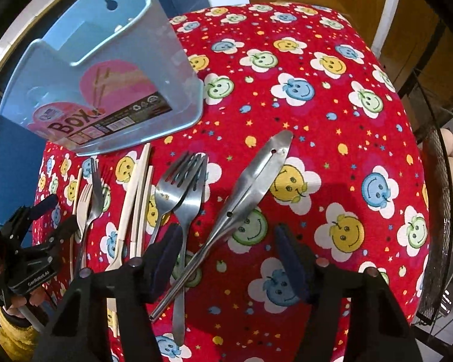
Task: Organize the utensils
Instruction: 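Grasp the silver table knife with the right tool while the left tool grasps a wooden chopstick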
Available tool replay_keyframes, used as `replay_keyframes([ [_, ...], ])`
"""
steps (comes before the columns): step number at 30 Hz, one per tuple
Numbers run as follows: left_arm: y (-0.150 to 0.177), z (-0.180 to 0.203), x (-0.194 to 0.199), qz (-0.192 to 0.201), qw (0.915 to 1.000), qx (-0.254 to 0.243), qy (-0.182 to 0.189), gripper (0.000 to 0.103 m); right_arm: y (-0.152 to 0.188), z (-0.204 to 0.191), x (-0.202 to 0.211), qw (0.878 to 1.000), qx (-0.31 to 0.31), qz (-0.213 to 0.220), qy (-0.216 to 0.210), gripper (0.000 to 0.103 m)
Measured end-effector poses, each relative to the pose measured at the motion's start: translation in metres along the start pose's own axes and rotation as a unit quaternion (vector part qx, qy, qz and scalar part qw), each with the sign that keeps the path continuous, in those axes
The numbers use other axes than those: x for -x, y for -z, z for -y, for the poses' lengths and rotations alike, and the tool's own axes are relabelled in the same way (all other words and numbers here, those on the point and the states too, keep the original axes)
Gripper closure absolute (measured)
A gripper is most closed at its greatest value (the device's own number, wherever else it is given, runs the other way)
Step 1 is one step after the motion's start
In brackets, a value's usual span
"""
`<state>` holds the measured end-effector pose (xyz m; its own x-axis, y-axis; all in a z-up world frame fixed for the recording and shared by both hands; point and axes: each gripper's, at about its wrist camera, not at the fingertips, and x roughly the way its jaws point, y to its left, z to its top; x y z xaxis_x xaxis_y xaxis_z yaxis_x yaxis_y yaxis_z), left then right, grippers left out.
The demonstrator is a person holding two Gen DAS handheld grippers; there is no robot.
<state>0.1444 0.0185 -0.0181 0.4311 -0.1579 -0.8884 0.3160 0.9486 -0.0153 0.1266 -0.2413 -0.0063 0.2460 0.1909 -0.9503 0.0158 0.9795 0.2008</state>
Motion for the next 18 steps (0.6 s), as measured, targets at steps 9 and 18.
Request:
replay_keyframes([
  [9, -0.009, -0.003, -0.003, -0.018, 0.9997, -0.012, 0.01, 0.031, -0.019, -0.016, -0.009, 0.999, 0.003, -0.034, 0.02, 0.066],
  [18, -0.009, -0.001, -0.005, -0.044, 0.999, 0.005, 0.006, 0.031, -0.035, -0.017, -0.014, 0.999, 0.003, -0.039, -0.029, 0.081],
])
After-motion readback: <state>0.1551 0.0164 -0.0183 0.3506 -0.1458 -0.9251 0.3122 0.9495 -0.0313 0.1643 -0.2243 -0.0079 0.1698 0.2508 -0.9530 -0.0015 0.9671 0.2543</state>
